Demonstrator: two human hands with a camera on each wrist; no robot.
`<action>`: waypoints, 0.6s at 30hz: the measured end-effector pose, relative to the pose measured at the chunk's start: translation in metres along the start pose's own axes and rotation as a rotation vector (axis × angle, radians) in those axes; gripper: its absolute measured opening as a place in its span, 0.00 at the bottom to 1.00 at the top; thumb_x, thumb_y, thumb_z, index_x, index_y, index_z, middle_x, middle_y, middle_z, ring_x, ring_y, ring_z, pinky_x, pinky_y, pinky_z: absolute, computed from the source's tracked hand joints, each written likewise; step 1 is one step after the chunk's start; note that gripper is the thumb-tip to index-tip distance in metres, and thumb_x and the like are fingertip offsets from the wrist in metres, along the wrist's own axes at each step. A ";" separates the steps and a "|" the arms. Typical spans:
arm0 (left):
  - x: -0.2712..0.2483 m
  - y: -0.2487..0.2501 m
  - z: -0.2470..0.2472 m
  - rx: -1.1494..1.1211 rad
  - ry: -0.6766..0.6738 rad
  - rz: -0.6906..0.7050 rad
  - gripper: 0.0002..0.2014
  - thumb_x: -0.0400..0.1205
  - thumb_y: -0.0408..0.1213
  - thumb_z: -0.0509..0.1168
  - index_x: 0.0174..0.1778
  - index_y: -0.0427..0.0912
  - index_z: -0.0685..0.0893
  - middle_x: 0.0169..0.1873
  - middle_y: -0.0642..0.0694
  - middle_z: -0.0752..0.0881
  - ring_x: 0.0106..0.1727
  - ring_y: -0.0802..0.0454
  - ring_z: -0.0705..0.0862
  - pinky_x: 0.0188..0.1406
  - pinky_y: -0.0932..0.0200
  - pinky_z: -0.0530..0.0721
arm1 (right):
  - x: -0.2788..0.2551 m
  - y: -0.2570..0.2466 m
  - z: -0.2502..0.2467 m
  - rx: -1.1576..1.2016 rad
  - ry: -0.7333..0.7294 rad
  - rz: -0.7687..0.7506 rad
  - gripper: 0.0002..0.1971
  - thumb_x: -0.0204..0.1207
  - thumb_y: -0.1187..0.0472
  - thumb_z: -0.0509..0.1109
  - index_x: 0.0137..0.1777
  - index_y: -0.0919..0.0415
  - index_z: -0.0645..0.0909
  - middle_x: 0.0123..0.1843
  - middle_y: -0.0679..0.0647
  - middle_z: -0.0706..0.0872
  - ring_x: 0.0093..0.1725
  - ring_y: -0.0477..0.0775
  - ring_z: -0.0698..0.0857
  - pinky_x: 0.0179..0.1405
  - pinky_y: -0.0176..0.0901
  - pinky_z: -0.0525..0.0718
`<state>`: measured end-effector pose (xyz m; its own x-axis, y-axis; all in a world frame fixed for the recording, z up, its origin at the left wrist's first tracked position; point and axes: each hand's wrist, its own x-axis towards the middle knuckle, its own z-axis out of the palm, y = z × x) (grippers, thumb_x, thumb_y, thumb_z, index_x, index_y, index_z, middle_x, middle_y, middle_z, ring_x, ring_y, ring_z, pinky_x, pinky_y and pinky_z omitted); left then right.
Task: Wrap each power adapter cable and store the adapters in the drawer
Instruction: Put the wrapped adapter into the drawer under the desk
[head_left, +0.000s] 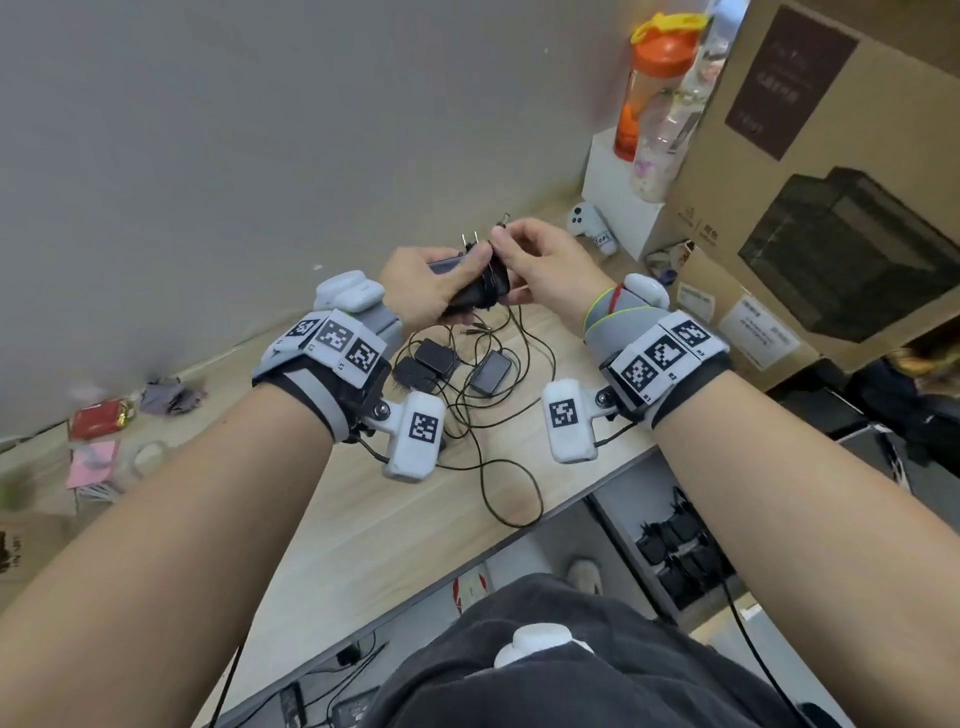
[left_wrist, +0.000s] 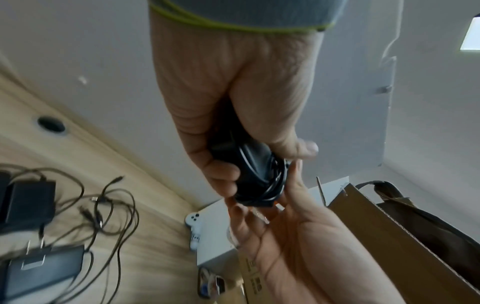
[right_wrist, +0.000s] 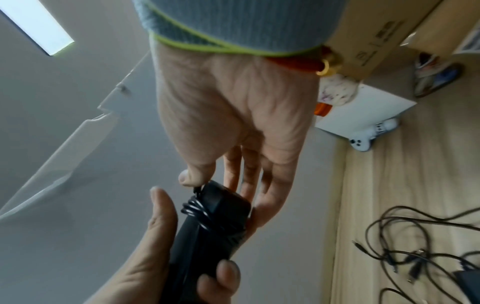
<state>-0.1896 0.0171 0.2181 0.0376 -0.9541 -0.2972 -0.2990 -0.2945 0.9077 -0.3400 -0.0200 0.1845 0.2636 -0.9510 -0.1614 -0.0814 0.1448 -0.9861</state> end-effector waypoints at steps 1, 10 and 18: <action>0.001 -0.002 0.006 -0.034 0.027 -0.016 0.19 0.83 0.53 0.65 0.44 0.38 0.88 0.35 0.40 0.88 0.23 0.55 0.86 0.24 0.66 0.86 | -0.005 0.006 -0.003 0.055 -0.030 0.047 0.09 0.86 0.56 0.64 0.56 0.62 0.77 0.41 0.52 0.79 0.25 0.42 0.80 0.36 0.41 0.89; 0.020 -0.055 0.098 0.152 -0.170 -0.099 0.16 0.86 0.50 0.63 0.45 0.40 0.84 0.35 0.40 0.85 0.26 0.54 0.86 0.22 0.63 0.84 | -0.049 0.104 -0.074 0.201 0.080 0.241 0.14 0.87 0.64 0.61 0.64 0.75 0.78 0.52 0.60 0.82 0.38 0.56 0.85 0.41 0.37 0.90; 0.013 -0.116 0.209 0.332 -0.476 -0.180 0.07 0.84 0.36 0.67 0.47 0.36 0.85 0.40 0.40 0.81 0.42 0.44 0.81 0.54 0.35 0.87 | -0.123 0.190 -0.156 0.095 0.146 0.432 0.13 0.85 0.65 0.66 0.66 0.69 0.80 0.47 0.58 0.83 0.39 0.47 0.82 0.45 0.38 0.87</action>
<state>-0.3534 0.0507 0.0469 -0.2928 -0.7389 -0.6068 -0.6116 -0.3431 0.7129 -0.5382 0.0820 0.0234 0.0859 -0.8259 -0.5573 -0.0641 0.5536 -0.8303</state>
